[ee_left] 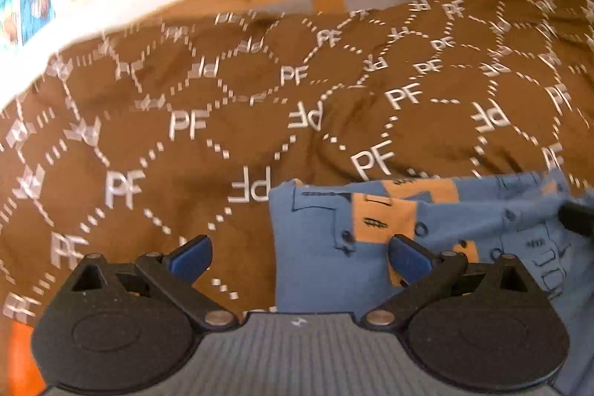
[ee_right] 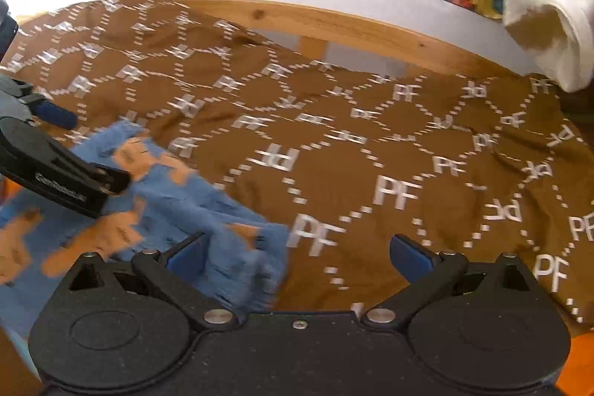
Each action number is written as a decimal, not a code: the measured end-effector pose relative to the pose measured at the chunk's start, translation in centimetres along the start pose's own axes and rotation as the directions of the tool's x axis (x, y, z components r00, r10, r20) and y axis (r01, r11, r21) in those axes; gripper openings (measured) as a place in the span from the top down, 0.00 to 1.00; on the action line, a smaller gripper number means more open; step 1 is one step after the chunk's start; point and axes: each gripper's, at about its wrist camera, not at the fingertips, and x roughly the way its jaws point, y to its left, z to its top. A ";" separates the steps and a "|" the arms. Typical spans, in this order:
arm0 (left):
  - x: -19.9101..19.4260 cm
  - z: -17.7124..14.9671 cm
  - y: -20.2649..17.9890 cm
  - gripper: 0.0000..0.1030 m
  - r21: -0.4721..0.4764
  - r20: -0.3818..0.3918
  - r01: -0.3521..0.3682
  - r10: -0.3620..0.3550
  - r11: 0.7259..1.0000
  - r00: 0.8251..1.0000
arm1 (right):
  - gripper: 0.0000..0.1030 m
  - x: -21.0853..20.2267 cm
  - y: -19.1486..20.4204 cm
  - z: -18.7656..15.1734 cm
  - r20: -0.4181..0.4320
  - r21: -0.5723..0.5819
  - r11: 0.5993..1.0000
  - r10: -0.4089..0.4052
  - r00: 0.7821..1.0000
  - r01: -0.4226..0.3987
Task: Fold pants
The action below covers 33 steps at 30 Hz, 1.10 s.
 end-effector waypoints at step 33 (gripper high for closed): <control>-8.6 -7.6 2.6 0.00 -0.242 -0.211 0.133 -0.186 0.961 0.960 | 0.01 -2.5 -3.8 1.0 -0.295 0.169 0.904 0.428 0.854 -0.394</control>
